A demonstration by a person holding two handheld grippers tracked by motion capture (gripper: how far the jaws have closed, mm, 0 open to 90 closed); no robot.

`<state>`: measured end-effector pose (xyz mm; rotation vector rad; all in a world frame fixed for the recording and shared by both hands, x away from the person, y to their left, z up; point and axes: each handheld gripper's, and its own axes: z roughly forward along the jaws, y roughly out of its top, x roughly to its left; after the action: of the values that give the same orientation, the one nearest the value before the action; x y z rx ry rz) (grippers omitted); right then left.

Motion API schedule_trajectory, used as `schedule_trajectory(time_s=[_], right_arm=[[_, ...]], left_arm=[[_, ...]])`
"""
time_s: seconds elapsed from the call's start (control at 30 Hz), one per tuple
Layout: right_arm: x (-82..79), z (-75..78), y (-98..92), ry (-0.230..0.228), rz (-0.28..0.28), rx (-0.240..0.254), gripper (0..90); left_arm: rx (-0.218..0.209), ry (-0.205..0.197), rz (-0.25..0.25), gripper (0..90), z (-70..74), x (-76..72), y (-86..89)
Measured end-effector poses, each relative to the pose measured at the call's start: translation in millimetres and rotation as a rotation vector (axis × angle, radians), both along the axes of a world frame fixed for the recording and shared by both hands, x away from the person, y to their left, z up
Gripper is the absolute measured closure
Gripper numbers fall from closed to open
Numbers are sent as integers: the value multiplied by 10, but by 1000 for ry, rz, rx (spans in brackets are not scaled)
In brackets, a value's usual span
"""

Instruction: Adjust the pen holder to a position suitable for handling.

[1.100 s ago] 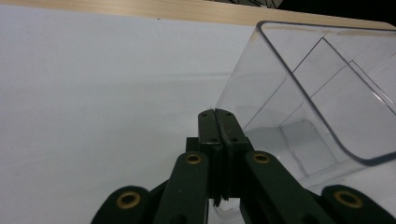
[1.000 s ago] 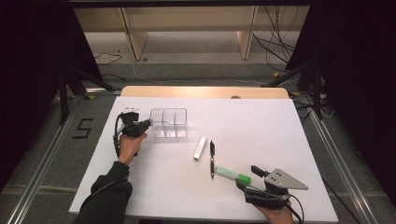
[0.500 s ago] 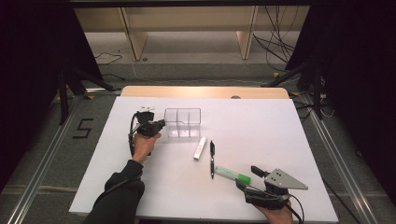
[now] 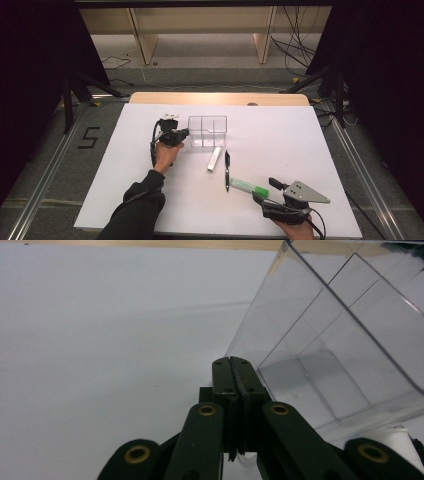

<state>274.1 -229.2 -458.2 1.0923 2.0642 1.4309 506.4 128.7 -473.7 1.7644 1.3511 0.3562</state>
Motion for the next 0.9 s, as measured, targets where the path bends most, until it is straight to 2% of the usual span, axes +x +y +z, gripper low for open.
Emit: schedule_trajectory(time_s=[0.4, 0.6, 0.83, 0.9], right_arm=[[-3, 3, -14, -3, 1, 2, 268], [-6, 3, -12, -3, 2, 0, 268], [-8, 1, -12, -1, 5, -2, 268], [-9, 1, -13, -1, 5, -2, 268]], left_arm=[[11, 0, -47, 894, 19, 25, -275], [-1, 2, -57, 894, 27, 22, -375], [-1, 1, -72, 892, 28, 17, -430], [-16, 1, -66, 891, 38, 7, -422]])
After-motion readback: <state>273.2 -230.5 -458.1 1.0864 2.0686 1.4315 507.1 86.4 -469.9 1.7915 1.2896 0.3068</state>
